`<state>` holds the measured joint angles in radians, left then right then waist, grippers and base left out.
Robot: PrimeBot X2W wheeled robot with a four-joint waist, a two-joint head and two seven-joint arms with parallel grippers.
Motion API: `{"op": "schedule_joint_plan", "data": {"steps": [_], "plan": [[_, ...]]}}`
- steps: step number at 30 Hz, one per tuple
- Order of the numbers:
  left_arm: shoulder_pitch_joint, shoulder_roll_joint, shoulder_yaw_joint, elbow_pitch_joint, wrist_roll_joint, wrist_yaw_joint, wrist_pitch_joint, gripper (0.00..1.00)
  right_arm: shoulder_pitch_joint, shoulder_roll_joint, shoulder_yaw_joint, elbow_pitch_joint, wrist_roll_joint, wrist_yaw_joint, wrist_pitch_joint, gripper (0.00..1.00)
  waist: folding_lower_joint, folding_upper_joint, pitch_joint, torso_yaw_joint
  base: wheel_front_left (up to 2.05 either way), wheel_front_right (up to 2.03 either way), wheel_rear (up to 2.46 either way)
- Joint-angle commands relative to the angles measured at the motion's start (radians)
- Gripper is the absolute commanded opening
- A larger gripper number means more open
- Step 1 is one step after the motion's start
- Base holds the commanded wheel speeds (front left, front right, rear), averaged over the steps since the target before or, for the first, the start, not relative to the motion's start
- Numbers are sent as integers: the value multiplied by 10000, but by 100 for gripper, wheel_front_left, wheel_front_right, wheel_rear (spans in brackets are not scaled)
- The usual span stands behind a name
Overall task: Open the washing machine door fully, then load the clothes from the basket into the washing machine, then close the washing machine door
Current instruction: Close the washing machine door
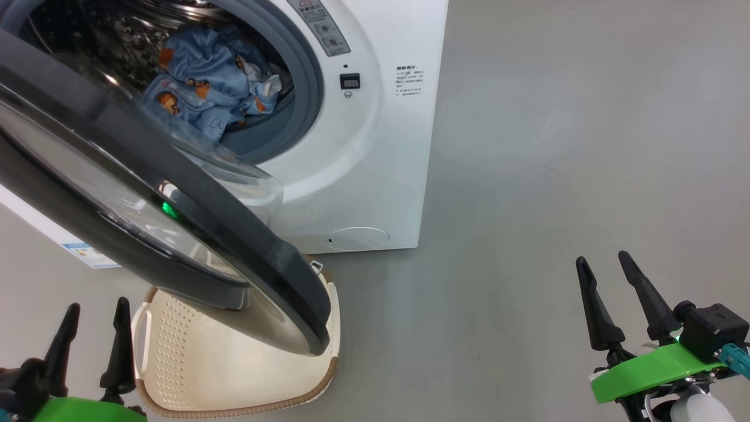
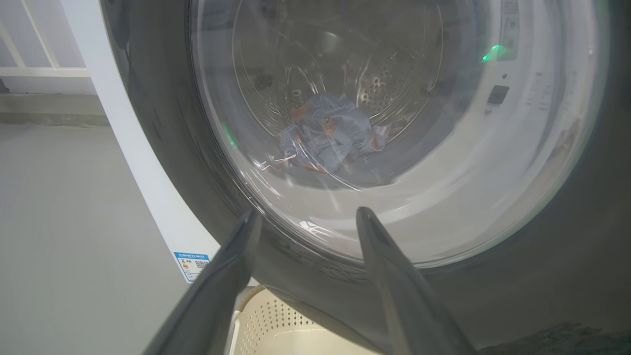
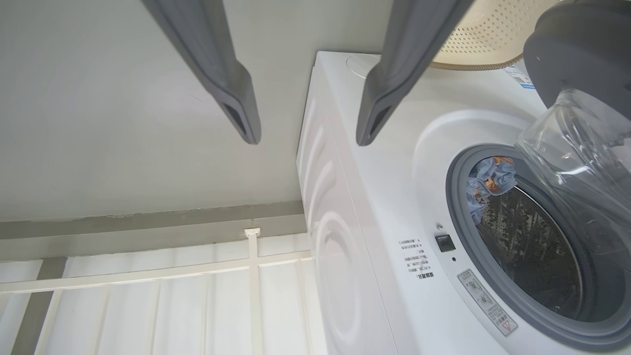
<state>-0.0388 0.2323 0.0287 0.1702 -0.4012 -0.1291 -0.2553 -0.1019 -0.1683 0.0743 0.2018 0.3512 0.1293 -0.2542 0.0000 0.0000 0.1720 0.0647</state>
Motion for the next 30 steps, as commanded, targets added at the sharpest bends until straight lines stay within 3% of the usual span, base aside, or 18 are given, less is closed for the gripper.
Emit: {"op": "schedule_joint_plan", "data": {"steps": [1, 12, 13, 14, 15, 16, 19, 20, 30], "plan": [[-119, 223, 399, -183, 37, -16, -64, 100, 27, -91, 209, -267, -122, 14, -76, 100, 0, 0, -13, 19, 0, 0, 0], [-106, 95, 319, -251, 55, -16, -64, 100, 50, -111, 277, -229, -130, 14, -76, 100, 0, 0, -129, 257, 0, 0, 0], [-85, 58, 329, -269, 57, -16, -64, 100, 54, -118, 309, -218, -128, 14, -76, 85, 0, 0, -149, 307, 0, 0, 0], [-60, 28, 334, -284, 58, -16, -64, 100, 51, -124, 340, -205, -127, 14, -76, 59, 0, 0, -169, 353, 0, 0, 0], [-38, 4, 330, -278, 52, -16, -64, 100, 48, -129, 366, -195, -122, 14, -76, 44, 0, 0, -197, 410, 0, 0, 0], [-38, 4, 330, -278, 52, -16, -64, 100, 48, -129, 366, -195, -122, 14, -76, 44, 0, 0, -197, 410, 0, 0, 0], [15, -94, 340, -253, 13, -16, -64, 100, -2, -165, 528, -150, -90, 14, -76, 6, 0, 0, -250, 579, 0, 0, 0], [34, -123, 309, -251, 10, -16, -64, 100, -28, -173, 574, -131, -76, 14, -76, 0, 0, 0, -267, 643, 0, 0, 0], [198, -478, 271, -319, 28, -16, -64, 100, -717, -182, 1232, -308, 64, 14, -76, 0, 0, 0, -551, 1449, 0, 0, 0]]}}
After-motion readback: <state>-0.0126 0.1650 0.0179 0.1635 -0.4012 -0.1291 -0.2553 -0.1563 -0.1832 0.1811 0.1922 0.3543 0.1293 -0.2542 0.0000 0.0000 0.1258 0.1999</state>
